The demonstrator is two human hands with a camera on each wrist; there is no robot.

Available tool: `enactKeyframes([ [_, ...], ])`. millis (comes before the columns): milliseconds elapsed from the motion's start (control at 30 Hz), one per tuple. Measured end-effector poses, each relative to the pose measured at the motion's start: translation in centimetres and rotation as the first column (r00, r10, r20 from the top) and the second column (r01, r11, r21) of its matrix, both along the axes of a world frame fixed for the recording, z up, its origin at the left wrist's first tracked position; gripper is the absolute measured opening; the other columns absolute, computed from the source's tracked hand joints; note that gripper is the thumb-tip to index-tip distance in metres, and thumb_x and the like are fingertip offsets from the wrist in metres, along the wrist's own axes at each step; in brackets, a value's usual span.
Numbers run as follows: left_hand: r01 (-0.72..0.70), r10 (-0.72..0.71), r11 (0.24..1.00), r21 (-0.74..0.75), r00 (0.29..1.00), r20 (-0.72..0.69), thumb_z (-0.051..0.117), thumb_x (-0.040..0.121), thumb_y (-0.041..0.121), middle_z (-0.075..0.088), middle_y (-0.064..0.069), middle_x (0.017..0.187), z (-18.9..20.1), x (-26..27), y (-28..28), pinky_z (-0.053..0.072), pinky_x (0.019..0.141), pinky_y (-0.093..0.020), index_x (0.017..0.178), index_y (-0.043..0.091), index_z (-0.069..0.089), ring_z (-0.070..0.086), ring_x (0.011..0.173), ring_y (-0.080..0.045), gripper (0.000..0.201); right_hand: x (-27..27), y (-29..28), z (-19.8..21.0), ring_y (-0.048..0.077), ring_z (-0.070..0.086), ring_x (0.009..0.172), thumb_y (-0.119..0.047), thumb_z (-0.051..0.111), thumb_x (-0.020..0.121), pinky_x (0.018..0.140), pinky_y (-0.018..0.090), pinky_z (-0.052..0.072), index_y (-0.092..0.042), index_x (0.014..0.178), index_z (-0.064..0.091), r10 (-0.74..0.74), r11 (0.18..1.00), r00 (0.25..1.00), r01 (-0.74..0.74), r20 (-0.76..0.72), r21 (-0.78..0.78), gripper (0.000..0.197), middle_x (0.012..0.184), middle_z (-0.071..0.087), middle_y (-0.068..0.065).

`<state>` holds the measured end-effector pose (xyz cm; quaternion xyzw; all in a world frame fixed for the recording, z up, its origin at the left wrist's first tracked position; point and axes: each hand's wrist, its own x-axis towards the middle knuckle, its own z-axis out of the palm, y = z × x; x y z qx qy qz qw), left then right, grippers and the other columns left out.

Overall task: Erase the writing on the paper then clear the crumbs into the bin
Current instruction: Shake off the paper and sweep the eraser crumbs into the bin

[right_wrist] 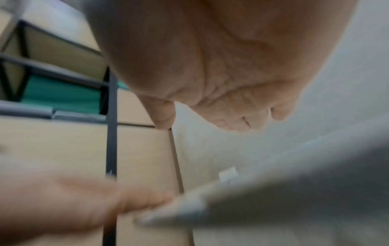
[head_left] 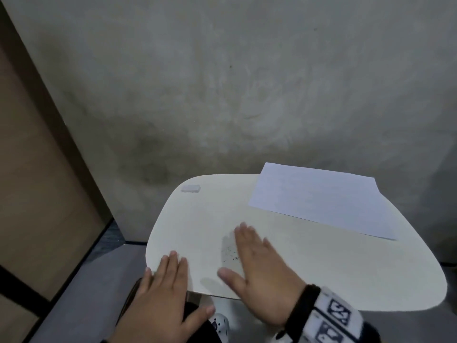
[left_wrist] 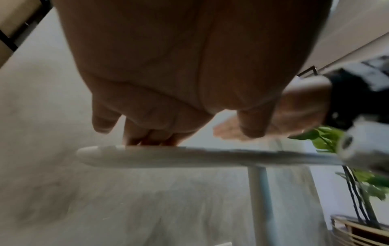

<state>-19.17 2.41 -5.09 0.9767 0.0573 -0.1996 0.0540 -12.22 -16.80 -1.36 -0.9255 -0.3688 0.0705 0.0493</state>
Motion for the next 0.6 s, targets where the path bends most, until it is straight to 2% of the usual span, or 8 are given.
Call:
enactKeyframes([
  [67, 0.011, -0.012, 0.999, 0.04, 1.0, 0.018, 0.007, 0.083, 0.086, 0.045, -0.02, 0.144, -2.3, -0.2, 0.1, 0.013, 0.11, -0.034, 0.133, -0.008, 0.055, 0.043, 0.136, -0.023, 0.117, 0.2, -1.9, 1.1, 0.001, -0.008, 0.143, -0.075, -0.013, 0.059, 0.118, 0.024, -0.005, -0.012, 0.153, -0.001, -0.065, 0.992, 0.997, 0.067, -0.03, 0.105, 0.114, 0.155, -0.012, -0.005],
  [100, 0.032, -0.035, 0.999, 0.038, 0.996, 0.078, 0.013, 0.09, 0.08, 0.057, -0.016, 0.137, -2.9, 0.0, -0.3, 0.014, 0.108, -0.033, 0.127, 0.0, 0.064, 0.051, 0.129, -0.024, 0.101, -0.1, -3.2, 1.7, 0.004, 0.019, 0.143, -0.074, -0.013, 0.071, 0.117, 0.023, 0.007, -0.007, 0.15, 0.024, -0.099, 0.994, 0.994, 0.101, -0.038, 0.036, 0.109, 0.155, 0.012, 0.003],
  [167, 0.109, -0.112, 0.994, 0.024, 0.987, 0.119, 0.011, 0.093, 0.077, 0.047, -0.007, 0.148, -1.9, 0.9, -1.3, 0.014, 0.111, -0.031, 0.138, 0.012, 0.057, 0.049, 0.134, -0.02, 0.092, -0.9, -5.3, 0.3, 0.014, 0.068, 0.107, -0.061, -0.006, 0.091, 0.103, 0.029, 0.025, -0.003, 0.11, 0.073, -0.188, 0.977, 0.982, 0.187, -0.002, -0.104, 0.1, 0.119, 0.066, 0.015],
  [200, 0.146, -0.139, 0.989, -0.033, 0.978, 0.158, 0.003, 0.09, 0.079, 0.026, 0.001, 0.159, -0.6, 1.7, -1.9, 0.009, 0.116, -0.031, 0.151, 0.02, 0.041, 0.032, 0.145, -0.015, 0.092, -1.6, -5.6, -1.4, 0.018, 0.07, 0.103, -0.056, -0.004, 0.094, 0.106, 0.032, 0.021, -0.001, 0.105, 0.074, -0.216, 0.972, 0.975, 0.219, 0.047, -0.088, 0.096, 0.113, 0.069, 0.019],
  [300, 0.231, -0.191, 0.962, -0.146, 0.95, 0.247, -0.019, 0.066, 0.082, -0.023, 0.019, 0.157, 0.8, 3.9, -2.8, -0.016, 0.119, -0.035, 0.155, 0.035, -0.012, -0.026, 0.146, -0.004, 0.101, -2.3, -5.0, -5.6, 0.015, 0.037, 0.14, -0.048, -0.002, 0.097, 0.114, 0.039, 0.012, -0.005, 0.151, 0.012, -0.071, 0.995, 0.997, 0.073, 0.03, -0.07, 0.071, 0.154, 0.031, 0.012],
  [400, 0.19, -0.129, 0.969, -0.159, 0.935, 0.331, -0.029, 0.054, 0.088, -0.026, 0.022, 0.156, 1.6, 5.0, -2.0, -0.018, 0.118, -0.032, 0.153, 0.035, -0.019, -0.031, 0.142, 0.0, 0.113, -0.9, -0.8, -3.2, 0.01, 0.028, 0.139, -0.066, -0.007, 0.088, 0.111, 0.044, 0.03, -0.014, 0.152, 0.015, -0.035, 0.992, 0.999, 0.032, -0.024, -0.122, 0.085, 0.152, 0.037, 0.001],
  [500, 0.109, -0.038, 0.976, -0.189, 0.938, 0.344, -0.027, 0.05, 0.093, -0.022, 0.02, 0.158, 2.3, 4.1, 0.1, -0.019, 0.115, -0.027, 0.155, 0.032, -0.016, -0.029, 0.142, 0.001, 0.122, 1.2, 0.2, -0.3, 0.013, -0.018, 0.146, -0.081, -0.016, 0.063, 0.12, 0.039, -0.006, -0.016, 0.151, -0.013, -0.076, 0.983, 0.996, 0.066, -0.049, -0.171, 0.11, 0.158, -0.02, -0.001],
  [600, -0.004, 0.03, 0.995, -0.096, 0.964, 0.264, -0.031, 0.042, 0.093, -0.021, 0.012, 0.16, 2.1, 2.2, 2.7, -0.017, 0.118, -0.034, 0.156, 0.026, -0.014, -0.031, 0.141, -0.003, 0.134, 0.5, -2.9, 1.8, 0.013, -0.012, 0.148, -0.079, -0.022, 0.053, 0.119, 0.036, -0.009, -0.015, 0.153, -0.008, -0.077, 0.965, 0.995, 0.06, -0.058, -0.255, 0.12, 0.16, -0.015, 0.002],
])
